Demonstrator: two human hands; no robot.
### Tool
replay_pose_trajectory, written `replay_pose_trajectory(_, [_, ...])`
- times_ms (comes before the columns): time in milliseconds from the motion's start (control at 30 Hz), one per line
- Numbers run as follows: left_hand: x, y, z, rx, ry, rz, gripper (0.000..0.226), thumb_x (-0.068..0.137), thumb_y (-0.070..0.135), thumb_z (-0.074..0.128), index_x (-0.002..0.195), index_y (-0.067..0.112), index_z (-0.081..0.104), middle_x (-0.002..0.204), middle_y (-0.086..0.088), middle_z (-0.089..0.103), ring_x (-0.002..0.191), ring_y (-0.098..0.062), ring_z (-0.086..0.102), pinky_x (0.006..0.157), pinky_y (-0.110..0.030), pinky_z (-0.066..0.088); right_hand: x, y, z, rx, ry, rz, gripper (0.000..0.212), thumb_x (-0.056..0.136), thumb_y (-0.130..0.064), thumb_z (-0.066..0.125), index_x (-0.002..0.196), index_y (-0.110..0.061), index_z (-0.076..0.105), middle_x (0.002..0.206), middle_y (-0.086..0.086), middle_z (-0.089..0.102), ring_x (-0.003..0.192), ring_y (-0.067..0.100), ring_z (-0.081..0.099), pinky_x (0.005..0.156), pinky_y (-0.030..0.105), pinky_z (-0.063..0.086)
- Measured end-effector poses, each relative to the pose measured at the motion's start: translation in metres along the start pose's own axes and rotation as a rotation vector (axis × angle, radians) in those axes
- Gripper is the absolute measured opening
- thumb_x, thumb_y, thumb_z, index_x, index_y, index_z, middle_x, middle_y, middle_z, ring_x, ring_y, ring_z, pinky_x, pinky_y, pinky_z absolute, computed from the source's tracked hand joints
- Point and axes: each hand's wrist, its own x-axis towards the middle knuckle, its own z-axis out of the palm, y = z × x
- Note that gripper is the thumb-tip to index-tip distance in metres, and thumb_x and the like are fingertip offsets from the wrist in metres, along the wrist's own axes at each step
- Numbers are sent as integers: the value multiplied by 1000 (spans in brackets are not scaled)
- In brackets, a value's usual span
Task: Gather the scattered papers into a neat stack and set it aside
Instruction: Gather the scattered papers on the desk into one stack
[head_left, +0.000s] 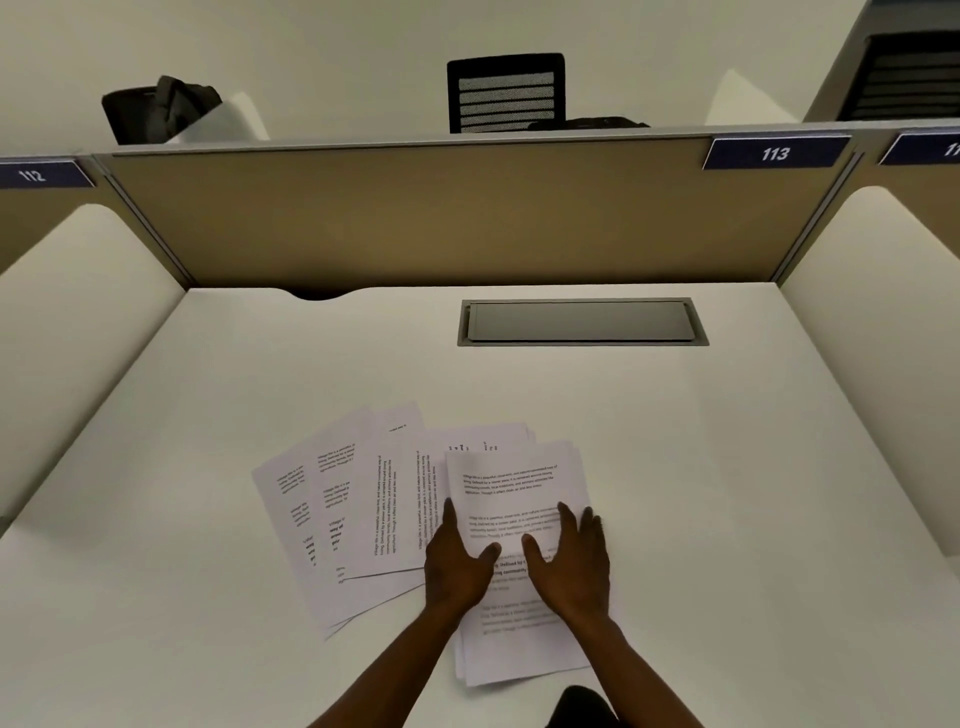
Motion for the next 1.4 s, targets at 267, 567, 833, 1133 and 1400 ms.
replay_pose_trajectory(267, [-6,16,-10,-258,-24,20,81,92,0,60,155,34,23,149,-4,52,129,-18,56,107,-39,49,3,2,-22,189,153,38,74,85,-49,65,147,-19,36,152,11,40,140,30,32,113,47,33])
replay_pose_trajectory(567, [-9,32,-17,-638,-130,22,74,86,15,75,134,60,40,135,8,61,112,-11,67,82,-33,62,37,34,-76,1039,-225,351,42,80,-26,73,114,-2,68,88,12,75,83,34,66,76,43,55])
replay_pose_trajectory(833, [-5,42,-27,-580,-155,76,75,86,17,75,135,61,40,145,9,54,129,-14,55,104,-41,52,31,30,-82,1050,-345,280,39,83,-28,70,117,-10,64,122,21,66,106,41,63,97,54,49])
replay_pose_trajectory(1133, [-7,81,-19,-840,-461,115,66,89,10,72,146,27,44,135,-8,65,119,-29,66,93,-48,57,22,33,-82,1417,-686,294,54,96,-47,53,139,-14,53,142,22,53,133,43,47,112,65,29])
replay_pose_trajectory(1400, [-3,20,-28,-508,-193,-253,62,89,10,72,144,22,47,126,-8,66,109,-24,68,85,-38,61,42,52,-91,571,-209,85,39,90,-27,67,128,-25,59,132,12,63,111,31,65,97,48,52])
